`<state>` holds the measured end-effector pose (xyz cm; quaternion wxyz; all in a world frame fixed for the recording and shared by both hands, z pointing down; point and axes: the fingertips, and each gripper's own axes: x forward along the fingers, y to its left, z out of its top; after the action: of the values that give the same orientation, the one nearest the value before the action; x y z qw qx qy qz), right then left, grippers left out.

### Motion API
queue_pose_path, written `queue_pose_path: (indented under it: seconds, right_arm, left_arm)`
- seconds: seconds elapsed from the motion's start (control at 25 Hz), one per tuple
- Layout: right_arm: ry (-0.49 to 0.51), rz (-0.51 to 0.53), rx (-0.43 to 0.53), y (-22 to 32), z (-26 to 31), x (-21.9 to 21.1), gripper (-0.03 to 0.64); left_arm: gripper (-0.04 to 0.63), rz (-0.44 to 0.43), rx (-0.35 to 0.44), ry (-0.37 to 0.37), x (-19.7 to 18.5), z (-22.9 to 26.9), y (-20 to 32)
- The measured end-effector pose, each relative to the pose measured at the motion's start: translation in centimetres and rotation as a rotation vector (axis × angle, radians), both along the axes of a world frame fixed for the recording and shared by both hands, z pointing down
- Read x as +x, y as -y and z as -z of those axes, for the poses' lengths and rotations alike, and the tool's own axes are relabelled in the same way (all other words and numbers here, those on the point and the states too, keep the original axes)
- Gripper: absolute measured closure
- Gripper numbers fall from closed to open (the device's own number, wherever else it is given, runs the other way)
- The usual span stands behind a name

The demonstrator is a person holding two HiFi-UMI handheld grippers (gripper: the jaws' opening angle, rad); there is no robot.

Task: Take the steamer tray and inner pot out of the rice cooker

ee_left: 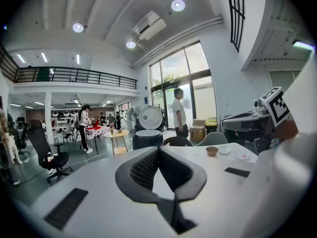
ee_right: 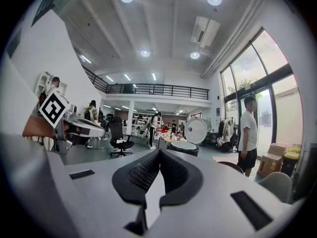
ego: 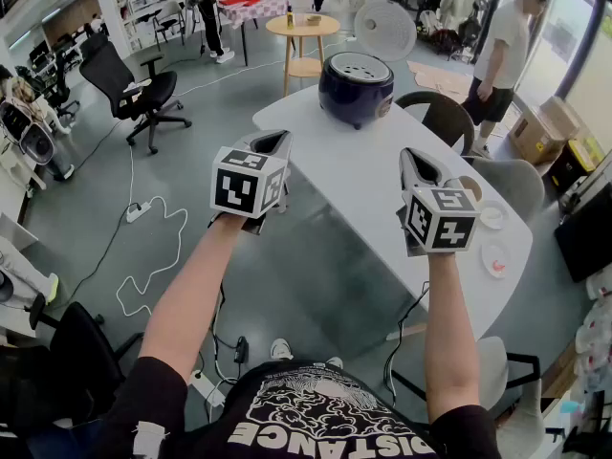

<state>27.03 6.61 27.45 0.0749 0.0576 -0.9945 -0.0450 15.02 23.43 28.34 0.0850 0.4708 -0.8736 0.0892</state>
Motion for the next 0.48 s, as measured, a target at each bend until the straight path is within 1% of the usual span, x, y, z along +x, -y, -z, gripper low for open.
queue_pose_path:
  seconds: [0.24, 0.48]
  right_arm:
    - [0.001, -0.01, -0.004, -0.01, -0.26, 0.27, 0.604]
    - [0.007, -0.028, -0.001, 0.14, -0.08, 0.24, 0.603]
  left_arm:
    - [0.583, 0.0, -0.002, -0.003, -0.14, -0.4, -0.13]
    - [0.583, 0.005, 0.0, 0.01, -0.4, -0.1, -0.33]
